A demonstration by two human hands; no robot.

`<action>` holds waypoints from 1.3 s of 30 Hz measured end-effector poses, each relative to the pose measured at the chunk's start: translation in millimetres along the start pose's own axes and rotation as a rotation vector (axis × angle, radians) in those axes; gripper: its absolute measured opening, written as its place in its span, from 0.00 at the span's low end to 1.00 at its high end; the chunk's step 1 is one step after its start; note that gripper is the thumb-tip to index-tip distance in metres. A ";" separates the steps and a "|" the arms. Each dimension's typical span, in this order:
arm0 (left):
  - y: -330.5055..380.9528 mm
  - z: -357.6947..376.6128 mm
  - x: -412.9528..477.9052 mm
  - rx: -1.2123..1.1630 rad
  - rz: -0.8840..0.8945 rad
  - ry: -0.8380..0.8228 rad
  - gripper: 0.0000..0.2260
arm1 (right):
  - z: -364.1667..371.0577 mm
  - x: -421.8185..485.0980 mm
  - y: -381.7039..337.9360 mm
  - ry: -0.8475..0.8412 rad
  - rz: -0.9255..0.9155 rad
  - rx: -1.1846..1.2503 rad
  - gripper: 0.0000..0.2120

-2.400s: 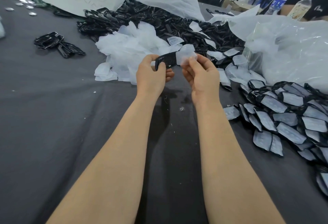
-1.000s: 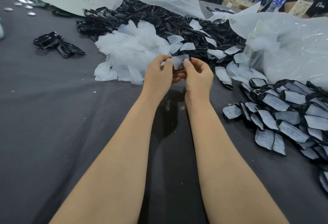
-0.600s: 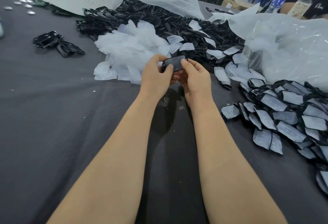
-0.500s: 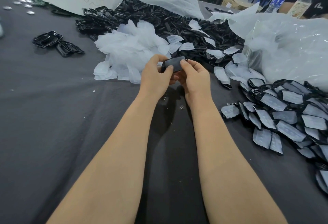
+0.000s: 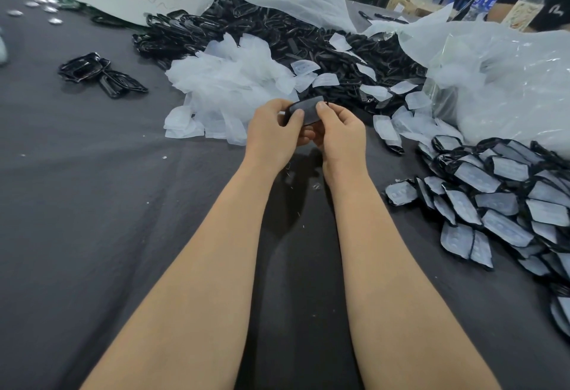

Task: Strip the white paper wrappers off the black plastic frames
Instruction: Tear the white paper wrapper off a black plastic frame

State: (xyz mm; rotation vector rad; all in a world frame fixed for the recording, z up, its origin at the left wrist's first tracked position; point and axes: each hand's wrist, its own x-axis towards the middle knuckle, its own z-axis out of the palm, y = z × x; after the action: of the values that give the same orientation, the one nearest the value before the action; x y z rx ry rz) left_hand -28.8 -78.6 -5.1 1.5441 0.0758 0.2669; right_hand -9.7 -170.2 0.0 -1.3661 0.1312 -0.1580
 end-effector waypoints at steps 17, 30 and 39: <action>0.7 -0.8 1.2 0.031 0.010 -0.014 0.06 | -0.2 -3.2 -3.6 -0.025 0.022 0.081 0.06; -1.1 -2.0 1.3 -0.008 0.009 0.027 0.06 | -0.6 -2.2 1.5 -0.069 -0.101 -0.136 0.03; -2.0 -2.2 2.8 -0.029 0.003 0.039 0.03 | -1.9 -1.1 0.8 -0.090 -0.142 -0.302 0.05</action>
State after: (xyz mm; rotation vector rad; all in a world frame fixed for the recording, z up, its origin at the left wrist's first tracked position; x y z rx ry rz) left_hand -26.3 -75.8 -6.8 1.5106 0.1004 0.2992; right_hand -11.2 -171.6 -1.1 -1.6819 -0.0190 -0.2012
